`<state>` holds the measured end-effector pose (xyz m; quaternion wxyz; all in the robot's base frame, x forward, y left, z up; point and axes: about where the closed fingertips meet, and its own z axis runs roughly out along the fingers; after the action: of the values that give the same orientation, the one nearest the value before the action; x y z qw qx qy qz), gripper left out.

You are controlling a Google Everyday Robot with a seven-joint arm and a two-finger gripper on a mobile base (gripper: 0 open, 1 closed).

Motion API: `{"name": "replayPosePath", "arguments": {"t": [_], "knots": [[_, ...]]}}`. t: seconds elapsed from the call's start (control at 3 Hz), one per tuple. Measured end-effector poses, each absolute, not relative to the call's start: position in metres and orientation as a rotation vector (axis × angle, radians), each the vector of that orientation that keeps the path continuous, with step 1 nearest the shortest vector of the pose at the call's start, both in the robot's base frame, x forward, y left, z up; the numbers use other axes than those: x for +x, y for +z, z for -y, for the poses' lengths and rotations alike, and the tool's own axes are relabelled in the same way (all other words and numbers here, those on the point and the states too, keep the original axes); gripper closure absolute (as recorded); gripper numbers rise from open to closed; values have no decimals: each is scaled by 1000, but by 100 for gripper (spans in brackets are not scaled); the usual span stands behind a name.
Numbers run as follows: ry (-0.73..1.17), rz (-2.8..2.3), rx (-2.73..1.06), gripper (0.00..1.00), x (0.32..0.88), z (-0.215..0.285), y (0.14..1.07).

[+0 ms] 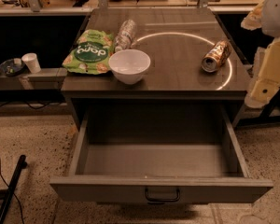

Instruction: Place orange can into top drawer

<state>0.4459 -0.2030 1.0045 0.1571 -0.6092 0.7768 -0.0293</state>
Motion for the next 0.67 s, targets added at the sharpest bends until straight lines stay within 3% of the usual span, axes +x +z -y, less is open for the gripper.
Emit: {"name": "replayPosePath", "arguments": {"t": [0.67], "knots": [[-161,-2192,-1763,0,459,210,1003]]}}
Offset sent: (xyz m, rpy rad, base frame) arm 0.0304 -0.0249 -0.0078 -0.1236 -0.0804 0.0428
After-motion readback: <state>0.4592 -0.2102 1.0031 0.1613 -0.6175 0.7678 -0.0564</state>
